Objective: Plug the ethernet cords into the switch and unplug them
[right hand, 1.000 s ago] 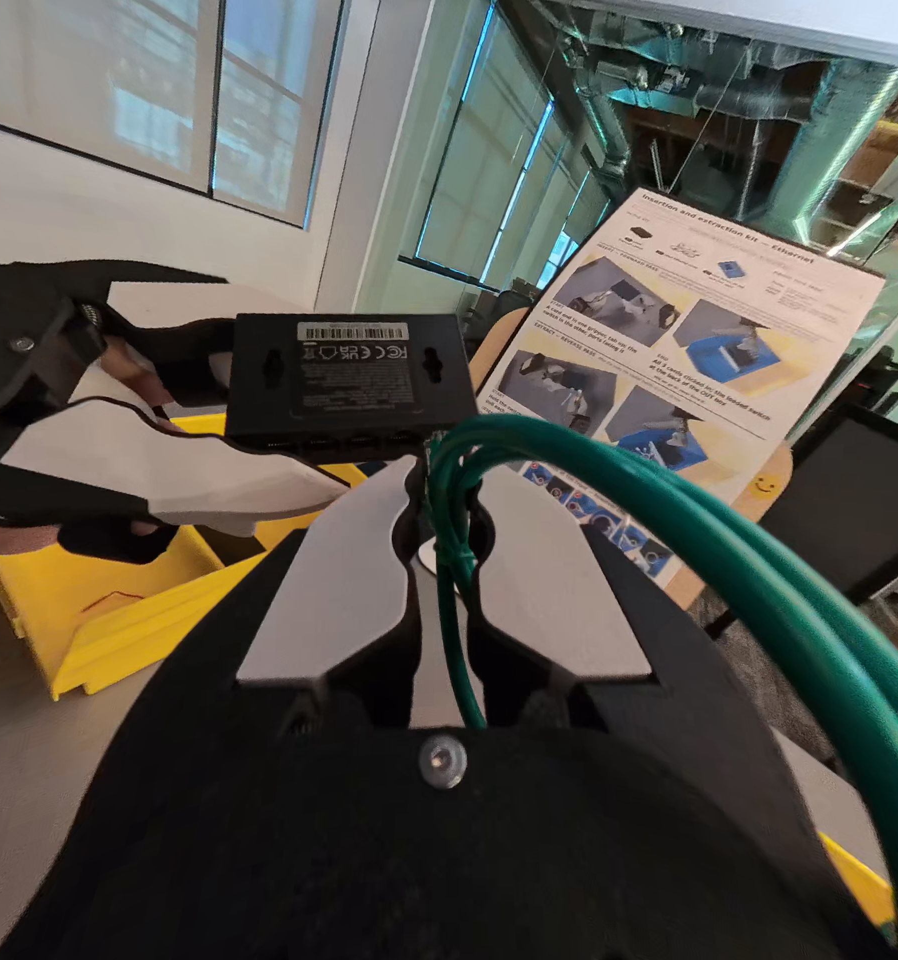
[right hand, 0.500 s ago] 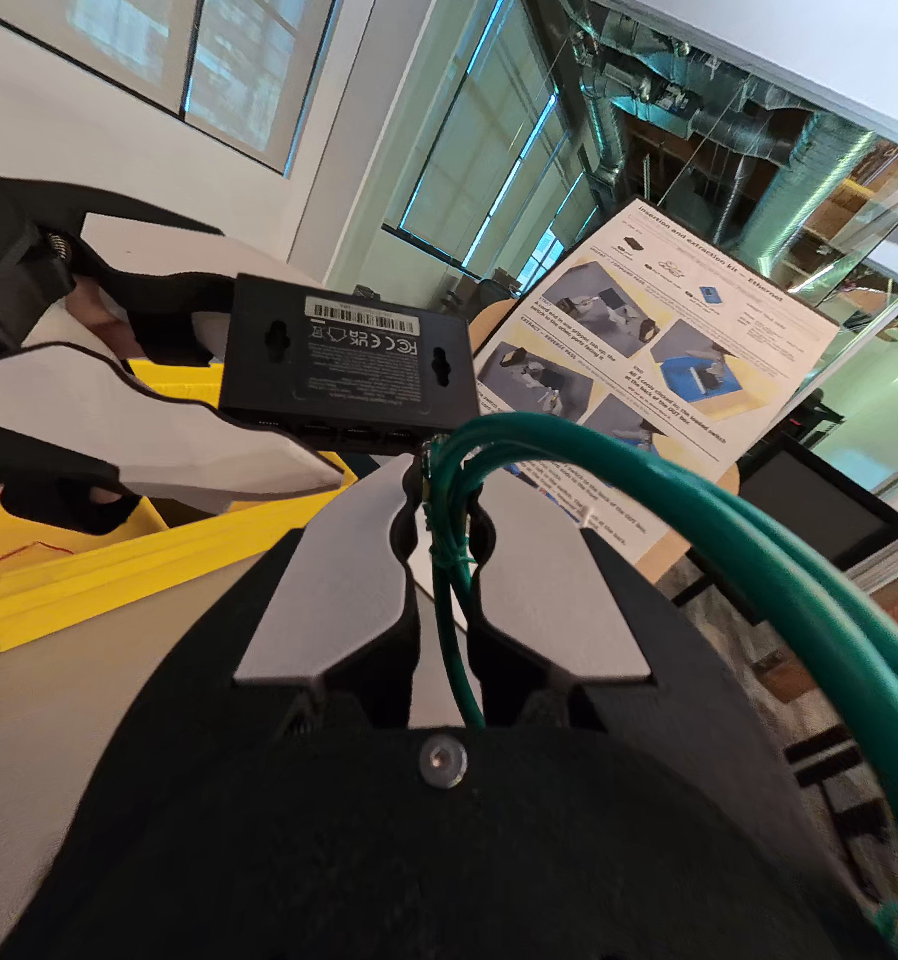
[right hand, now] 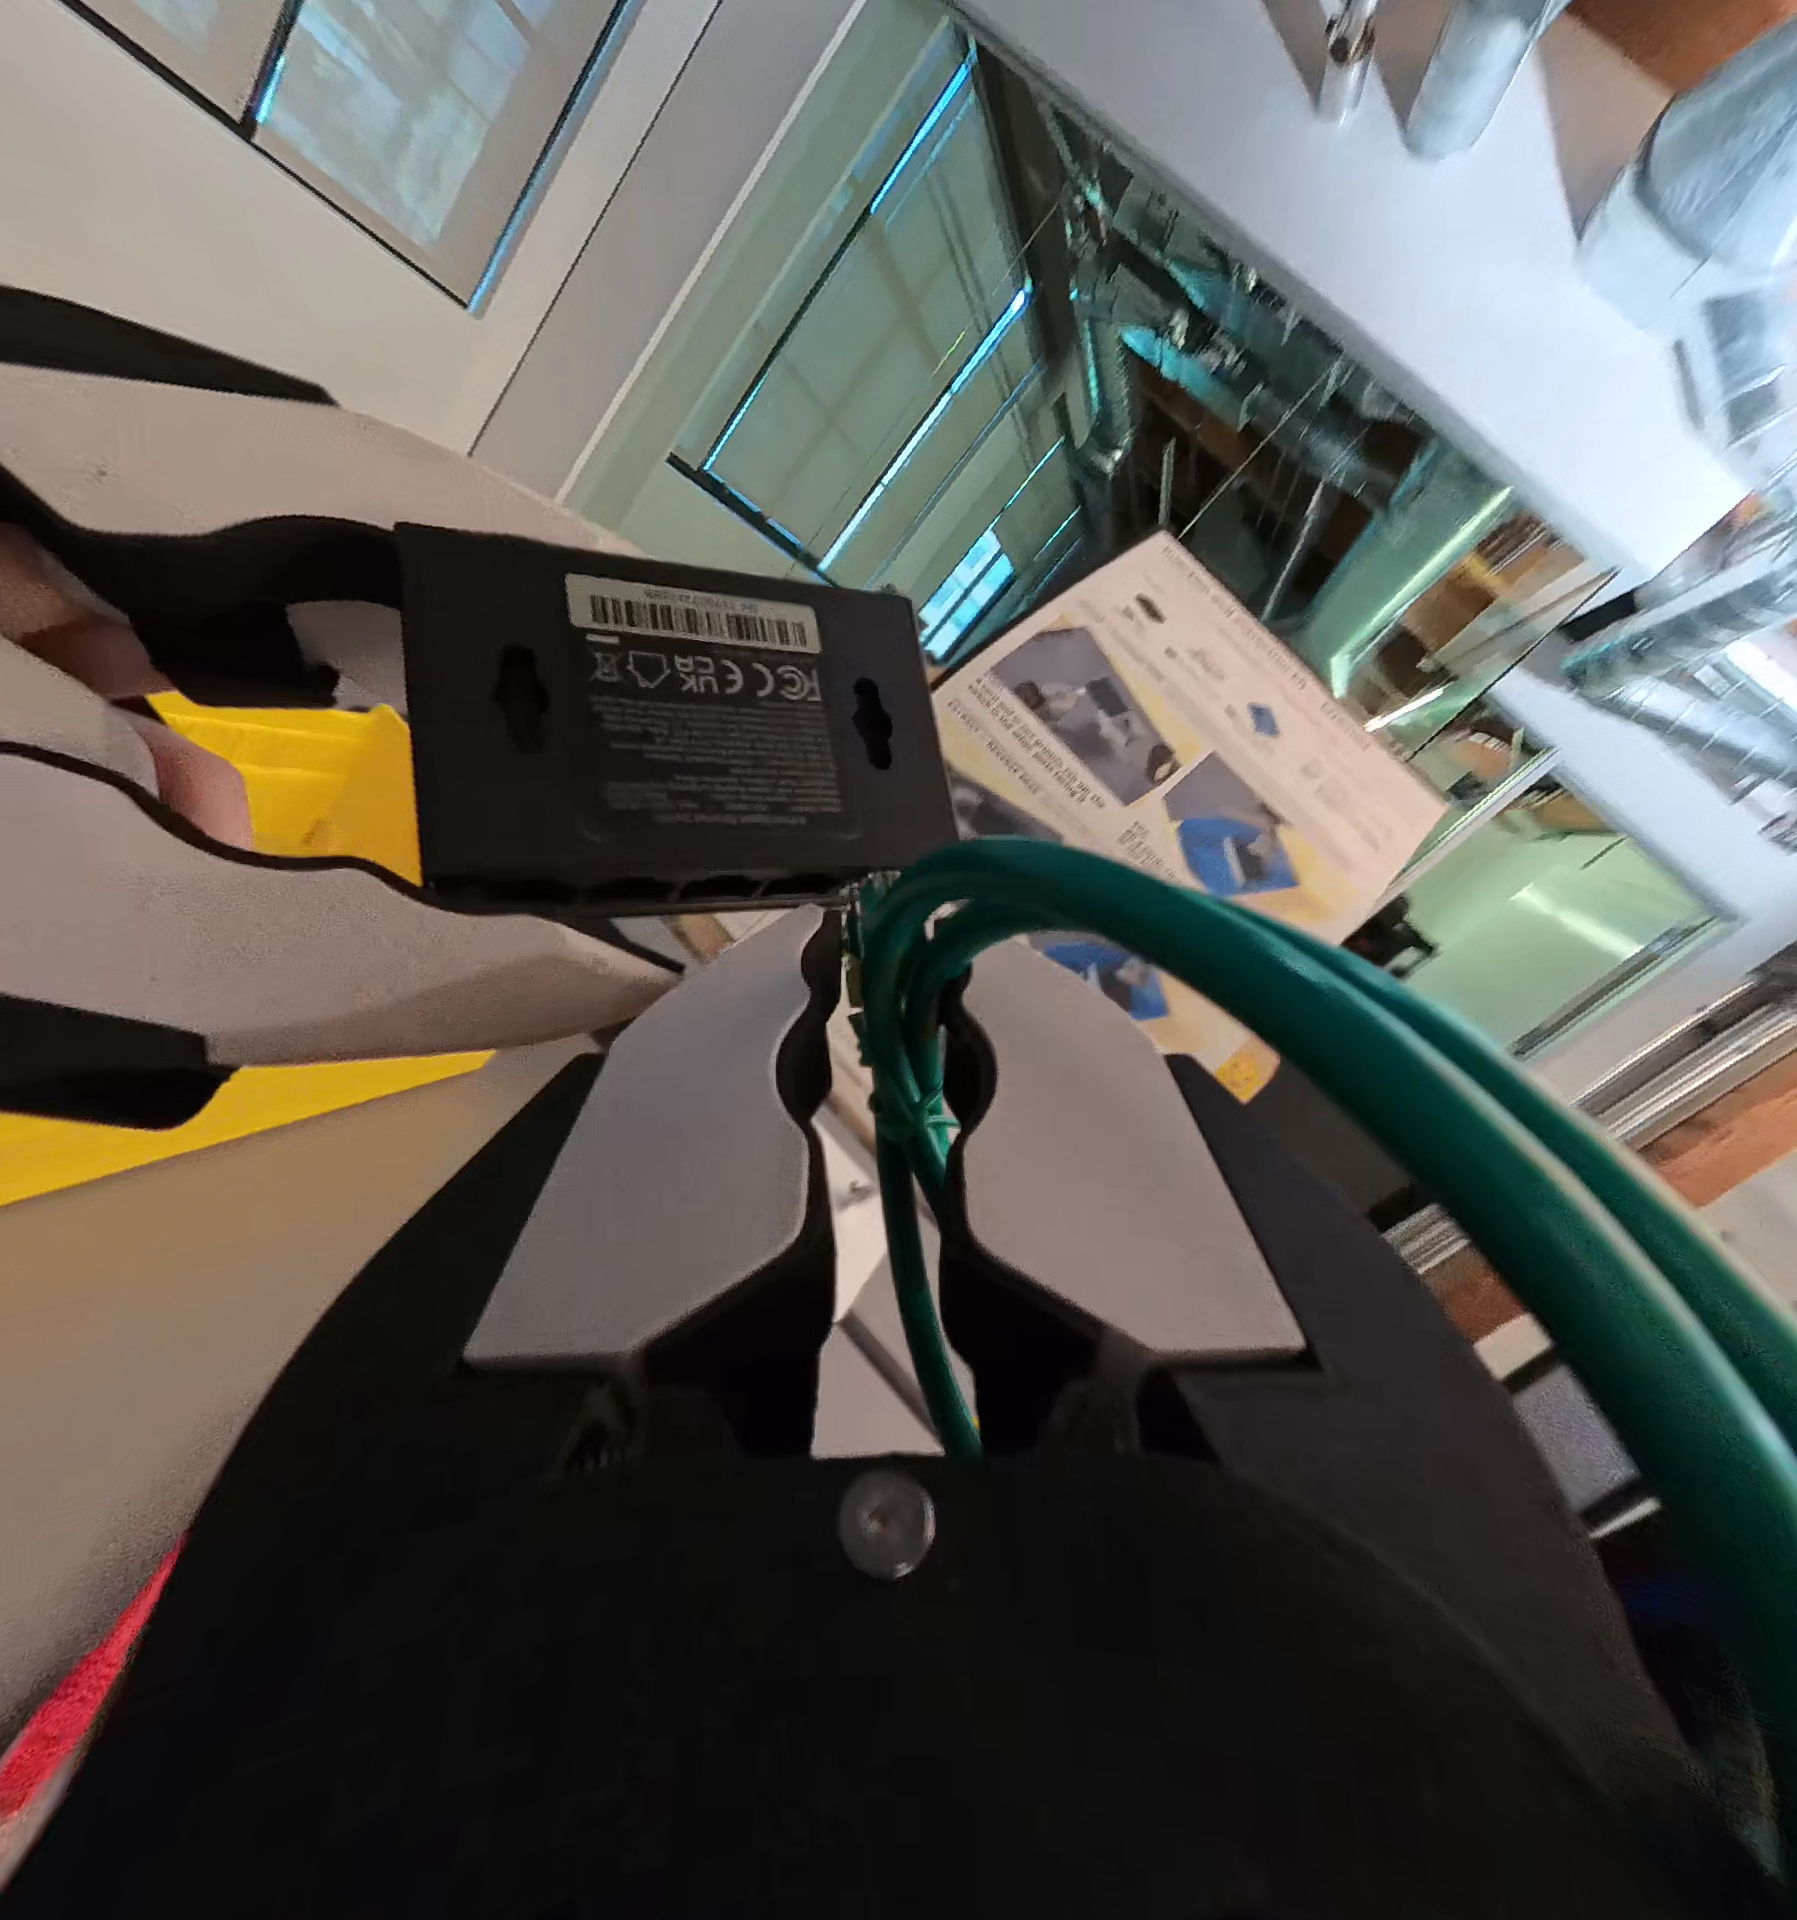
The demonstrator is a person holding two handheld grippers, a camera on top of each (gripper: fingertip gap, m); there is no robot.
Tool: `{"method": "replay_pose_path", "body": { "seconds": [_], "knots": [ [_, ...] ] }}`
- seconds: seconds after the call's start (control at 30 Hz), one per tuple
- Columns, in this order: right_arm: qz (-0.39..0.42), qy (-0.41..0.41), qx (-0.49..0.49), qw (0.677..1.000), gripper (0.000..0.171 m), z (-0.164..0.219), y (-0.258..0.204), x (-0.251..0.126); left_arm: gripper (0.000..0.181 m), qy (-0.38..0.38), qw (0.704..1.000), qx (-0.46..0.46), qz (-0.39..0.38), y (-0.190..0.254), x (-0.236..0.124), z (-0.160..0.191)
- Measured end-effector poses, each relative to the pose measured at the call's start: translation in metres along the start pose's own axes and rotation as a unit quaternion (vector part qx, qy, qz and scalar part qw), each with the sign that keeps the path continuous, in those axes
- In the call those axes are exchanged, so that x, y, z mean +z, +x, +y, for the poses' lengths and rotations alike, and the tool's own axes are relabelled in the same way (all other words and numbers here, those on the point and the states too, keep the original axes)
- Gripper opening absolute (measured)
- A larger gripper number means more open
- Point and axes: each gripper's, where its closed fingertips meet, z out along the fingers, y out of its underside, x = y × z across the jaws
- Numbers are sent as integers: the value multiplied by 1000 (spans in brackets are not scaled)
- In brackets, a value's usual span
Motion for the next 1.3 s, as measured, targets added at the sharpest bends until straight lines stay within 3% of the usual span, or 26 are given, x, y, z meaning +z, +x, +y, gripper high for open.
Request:
{"method": "replay_pose_path", "body": {
  "seconds": [0.33,0.6,0.9,1.3],
  "knots": [
    [8,21,-44,999,19,-19,-4,-12,68,61,998,23,-11,0,-12,-34],
    [-24,1,-68,997,24,-15,-14,-13,68,65,998,15,-3,1,-14,-41],
    [-17,-21,-135,990,19,-5,-17,-10,67,59,998,9,0,3,-13,-39],
    [111,36,-241,963,18,-29,8,-24,68,26,1000,-1,-7,3,-8,-34]
  ]
}}
